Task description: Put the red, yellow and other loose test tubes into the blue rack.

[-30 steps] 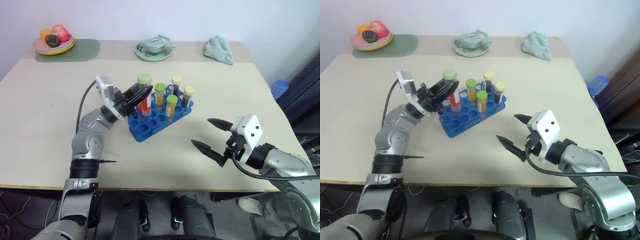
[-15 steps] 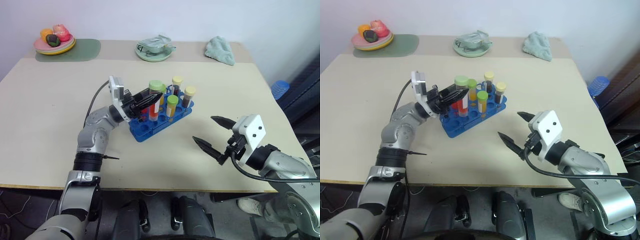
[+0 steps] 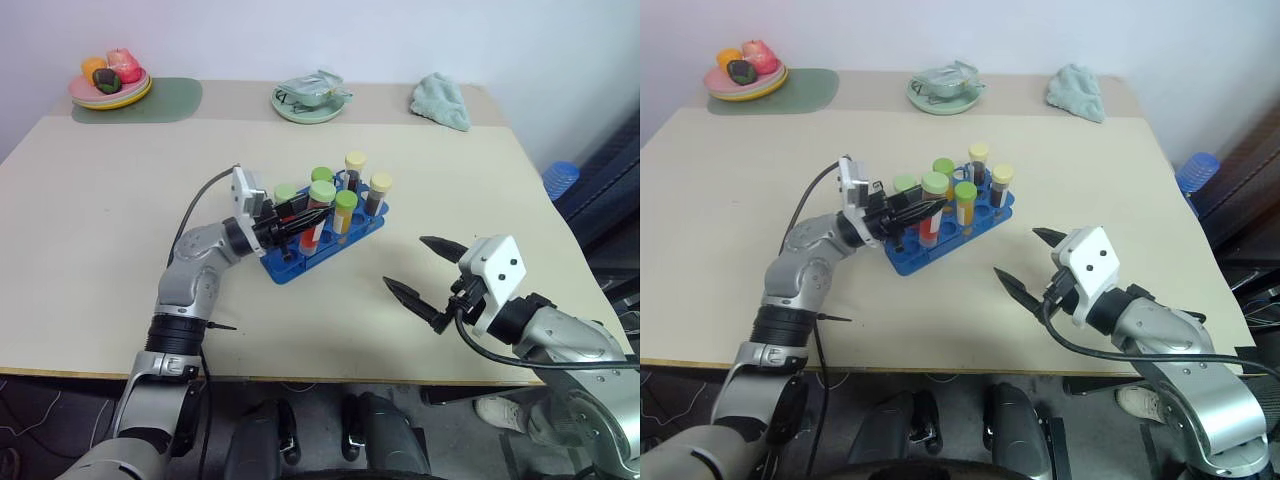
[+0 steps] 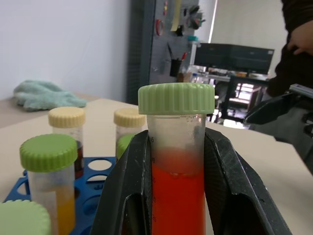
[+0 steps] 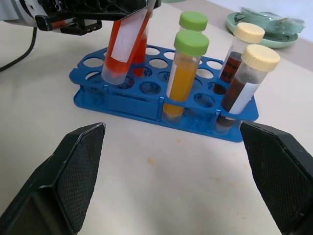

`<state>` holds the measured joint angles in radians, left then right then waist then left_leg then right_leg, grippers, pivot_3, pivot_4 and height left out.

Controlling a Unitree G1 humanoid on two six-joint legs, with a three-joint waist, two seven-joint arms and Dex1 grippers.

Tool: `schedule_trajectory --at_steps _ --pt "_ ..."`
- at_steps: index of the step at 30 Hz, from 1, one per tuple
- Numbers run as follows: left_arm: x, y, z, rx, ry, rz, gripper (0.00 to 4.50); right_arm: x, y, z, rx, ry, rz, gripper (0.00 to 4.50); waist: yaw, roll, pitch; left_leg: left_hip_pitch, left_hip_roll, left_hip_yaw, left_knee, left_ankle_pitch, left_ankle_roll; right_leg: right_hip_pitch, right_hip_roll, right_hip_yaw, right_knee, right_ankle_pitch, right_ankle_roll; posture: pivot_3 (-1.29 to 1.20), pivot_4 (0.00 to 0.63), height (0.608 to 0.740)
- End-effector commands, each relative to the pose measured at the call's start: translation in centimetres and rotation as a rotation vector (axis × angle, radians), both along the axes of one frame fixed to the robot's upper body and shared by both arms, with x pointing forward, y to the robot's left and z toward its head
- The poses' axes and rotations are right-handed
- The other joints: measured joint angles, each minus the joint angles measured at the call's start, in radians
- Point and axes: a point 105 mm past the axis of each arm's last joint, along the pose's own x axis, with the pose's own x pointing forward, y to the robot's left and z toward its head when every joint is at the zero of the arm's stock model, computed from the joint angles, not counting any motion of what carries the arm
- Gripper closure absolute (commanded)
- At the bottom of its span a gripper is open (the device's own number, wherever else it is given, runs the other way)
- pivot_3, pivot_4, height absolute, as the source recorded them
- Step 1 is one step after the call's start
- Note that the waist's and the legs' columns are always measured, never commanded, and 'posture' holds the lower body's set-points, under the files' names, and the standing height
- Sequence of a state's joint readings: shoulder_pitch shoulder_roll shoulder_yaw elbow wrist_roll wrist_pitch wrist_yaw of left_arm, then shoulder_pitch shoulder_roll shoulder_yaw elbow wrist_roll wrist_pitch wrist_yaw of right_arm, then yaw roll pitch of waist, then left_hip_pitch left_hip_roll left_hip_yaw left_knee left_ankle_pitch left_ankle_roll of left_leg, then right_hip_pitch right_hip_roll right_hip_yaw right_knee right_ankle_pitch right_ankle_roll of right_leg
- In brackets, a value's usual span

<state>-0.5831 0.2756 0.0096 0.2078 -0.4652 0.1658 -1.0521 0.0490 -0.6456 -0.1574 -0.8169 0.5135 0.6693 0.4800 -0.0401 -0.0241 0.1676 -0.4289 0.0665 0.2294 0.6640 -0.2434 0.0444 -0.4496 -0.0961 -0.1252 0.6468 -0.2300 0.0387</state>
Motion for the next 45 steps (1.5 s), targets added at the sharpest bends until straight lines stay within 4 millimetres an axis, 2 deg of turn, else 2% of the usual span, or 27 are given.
schedule_trajectory --at_steps 1,8,19,25,29,36,40,43,44,45 --pt "0.1 -0.6 0.8 0.003 -0.049 0.026 3.72 0.1 0.1 0.9 -0.009 -0.050 0.016 0.00 0.000 0.000 0.000 0.000 0.000 0.000 0.000 0.000 0.000 0.000 0.000 0.000 0.000 0.000 0.000 0.00 0.150 0.740" --pt "0.0 -0.7 -0.4 0.028 -0.024 0.054 3.72 0.0 0.0 1.0 -0.019 -0.054 0.016 0.00 0.000 0.000 0.000 0.000 0.000 -0.001 0.000 0.000 0.000 0.001 0.000 -0.001 0.000 0.000 0.001 0.00 0.150 0.740" --pt "1.3 1.3 -2.3 0.058 -0.006 0.147 3.72 0.0 0.0 1.2 -0.018 -0.060 0.006 0.00 -0.001 0.000 0.000 0.001 0.000 -0.004 0.000 0.000 0.000 0.004 0.000 -0.004 -0.002 0.000 0.000 0.00 0.150 0.740" --pt "1.5 0.8 -3.1 0.054 -0.003 0.146 3.72 0.1 0.2 1.4 -0.016 -0.071 0.008 0.00 -0.004 0.002 -0.001 0.003 0.000 -0.006 0.000 -0.004 0.006 0.006 0.000 -0.005 -0.002 -0.001 -0.001 0.00 0.150 0.740" --pt "1.3 0.1 -3.2 0.036 0.008 0.121 3.72 0.1 0.2 1.5 -0.016 -0.077 0.005 0.00 -0.003 0.002 -0.001 0.003 0.000 -0.007 0.000 -0.004 0.006 0.006 0.000 -0.006 -0.002 -0.001 -0.001 0.00 0.150 0.740" --pt "2.1 -0.4 -3.1 0.036 -0.032 0.170 3.72 0.1 0.2 1.6 -0.019 -0.086 0.001 0.00 0.002 0.002 -0.001 0.002 -0.001 -0.009 0.001 -0.004 0.006 0.008 -0.001 -0.010 -0.002 -0.001 -0.002 0.00 0.150 0.740" --pt "2.4 -0.1 -2.8 0.025 -0.074 0.222 3.72 0.2 0.3 1.6 -0.019 -0.088 0.001 0.00 0.005 0.002 -0.001 0.002 -0.001 -0.010 0.001 -0.004 0.006 0.009 -0.001 -0.011 -0.003 -0.001 -0.002 0.00 0.150 0.740" --pt "2.0 0.1 -3.2 0.039 -0.023 0.178 3.72 0.2 0.3 1.6 -0.018 -0.089 0.001 0.00 0.004 0.002 -0.001 0.002 -0.001 -0.011 0.001 -0.005 0.006 0.009 -0.001 -0.012 -0.003 -0.001 -0.002 0.00 0.150 0.740" --pt "1.8 0.2 -3.2 0.030 -0.001 0.158 2.69 0.2 0.4 1.6 -0.017 -0.089 0.002 0.00 0.003 0.002 -0.001 0.002 -0.001 -0.011 0.001 -0.004 0.006 0.009 -0.001 -0.012 -0.003 -0.002 -0.002 0.00 0.150 0.740" --pt "1.6 0.3 -3.1 0.027 0.000 0.155 2.27 0.2 0.4 1.6 -0.016 -0.089 0.002 0.00 0.001 0.002 -0.001 0.002 -0.001 -0.012 0.001 -0.004 0.006 0.009 -0.001 -0.012 -0.003 -0.002 -0.002 0.00 0.150 0.740"
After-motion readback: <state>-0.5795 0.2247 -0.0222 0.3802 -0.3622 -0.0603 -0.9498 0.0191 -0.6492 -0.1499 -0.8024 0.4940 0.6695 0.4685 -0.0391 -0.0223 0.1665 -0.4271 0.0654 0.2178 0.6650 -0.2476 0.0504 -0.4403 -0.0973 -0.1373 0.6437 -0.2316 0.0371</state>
